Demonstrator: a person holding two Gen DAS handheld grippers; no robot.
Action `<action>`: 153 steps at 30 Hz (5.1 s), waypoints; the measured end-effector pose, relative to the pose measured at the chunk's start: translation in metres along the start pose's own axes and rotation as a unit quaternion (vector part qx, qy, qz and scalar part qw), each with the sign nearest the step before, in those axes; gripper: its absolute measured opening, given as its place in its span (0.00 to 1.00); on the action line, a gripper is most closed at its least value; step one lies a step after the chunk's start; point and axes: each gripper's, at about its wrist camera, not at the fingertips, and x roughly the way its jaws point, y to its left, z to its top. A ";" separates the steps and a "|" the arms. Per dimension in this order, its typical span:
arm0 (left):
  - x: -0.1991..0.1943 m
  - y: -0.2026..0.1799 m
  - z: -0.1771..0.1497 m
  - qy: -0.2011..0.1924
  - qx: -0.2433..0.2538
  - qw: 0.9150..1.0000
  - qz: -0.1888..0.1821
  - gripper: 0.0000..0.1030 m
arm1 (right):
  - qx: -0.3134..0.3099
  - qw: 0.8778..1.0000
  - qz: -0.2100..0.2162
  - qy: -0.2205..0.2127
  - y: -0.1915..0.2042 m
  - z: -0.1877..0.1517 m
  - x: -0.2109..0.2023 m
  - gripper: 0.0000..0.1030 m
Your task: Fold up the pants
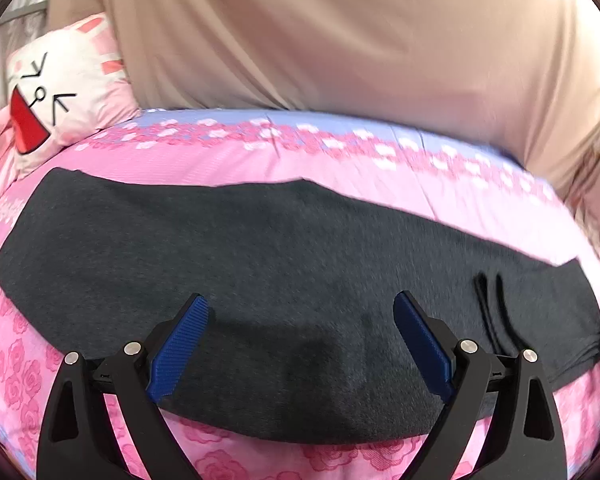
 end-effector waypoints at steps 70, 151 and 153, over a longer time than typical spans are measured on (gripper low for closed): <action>-0.081 0.105 0.105 -0.094 -0.131 0.987 -0.016 0.15 | -0.048 0.961 0.269 -0.033 0.181 -0.026 0.019 0.66; -0.010 0.025 0.031 0.110 -0.120 0.962 -0.219 0.06 | 0.065 0.973 0.215 0.047 0.048 0.020 0.002 0.25; -0.019 0.036 0.029 0.116 -0.100 0.968 -0.197 0.07 | 0.037 0.973 0.217 0.069 0.057 0.007 0.004 0.28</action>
